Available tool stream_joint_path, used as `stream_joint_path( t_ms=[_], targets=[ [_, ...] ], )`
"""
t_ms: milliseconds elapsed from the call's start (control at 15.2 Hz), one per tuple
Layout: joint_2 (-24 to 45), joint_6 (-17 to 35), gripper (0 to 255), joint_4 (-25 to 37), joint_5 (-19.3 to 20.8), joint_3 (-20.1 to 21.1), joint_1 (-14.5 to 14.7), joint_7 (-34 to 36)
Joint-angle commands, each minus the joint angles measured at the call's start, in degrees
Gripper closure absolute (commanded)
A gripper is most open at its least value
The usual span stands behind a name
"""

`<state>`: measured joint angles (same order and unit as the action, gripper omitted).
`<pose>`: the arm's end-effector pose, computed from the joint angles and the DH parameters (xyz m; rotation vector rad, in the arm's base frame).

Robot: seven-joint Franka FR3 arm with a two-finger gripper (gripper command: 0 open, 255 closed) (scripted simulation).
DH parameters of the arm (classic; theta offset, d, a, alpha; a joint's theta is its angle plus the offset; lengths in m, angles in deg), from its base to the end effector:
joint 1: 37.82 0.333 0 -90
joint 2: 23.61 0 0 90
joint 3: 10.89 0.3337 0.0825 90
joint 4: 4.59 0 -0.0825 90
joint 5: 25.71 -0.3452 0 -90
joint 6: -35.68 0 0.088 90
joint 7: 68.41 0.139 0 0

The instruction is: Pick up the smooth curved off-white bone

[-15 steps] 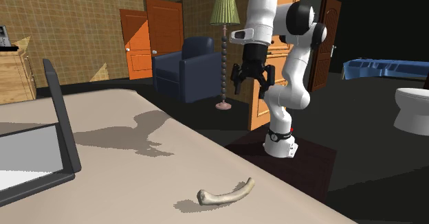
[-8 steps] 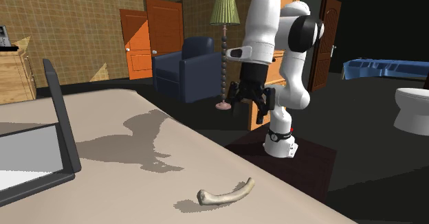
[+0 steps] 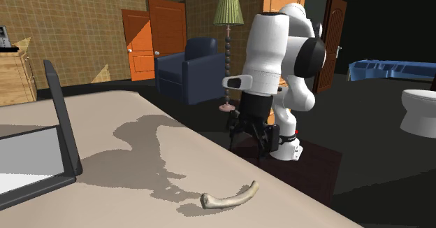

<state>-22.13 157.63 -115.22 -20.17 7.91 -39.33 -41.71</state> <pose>0.5298 0.1563 0.4901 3.1144 -0.1886 0.2969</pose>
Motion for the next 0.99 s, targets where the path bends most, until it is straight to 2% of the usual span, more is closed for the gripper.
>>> stream_joint_path(
  t_ms=[0,264,858,924],
  targets=[
    [4.8,0.6,0,3.3,2.6,0.4,0.6,3.0],
    [13.8,-0.1,0,11.1,6.9,0.2,2.7,7.7],
    [15.7,5.0,0,7.8,8.1,-0.3,3.0,8.9],
    [15.7,4.9,255,7.8,8.2,-0.3,3.1,9.0]
  ],
)
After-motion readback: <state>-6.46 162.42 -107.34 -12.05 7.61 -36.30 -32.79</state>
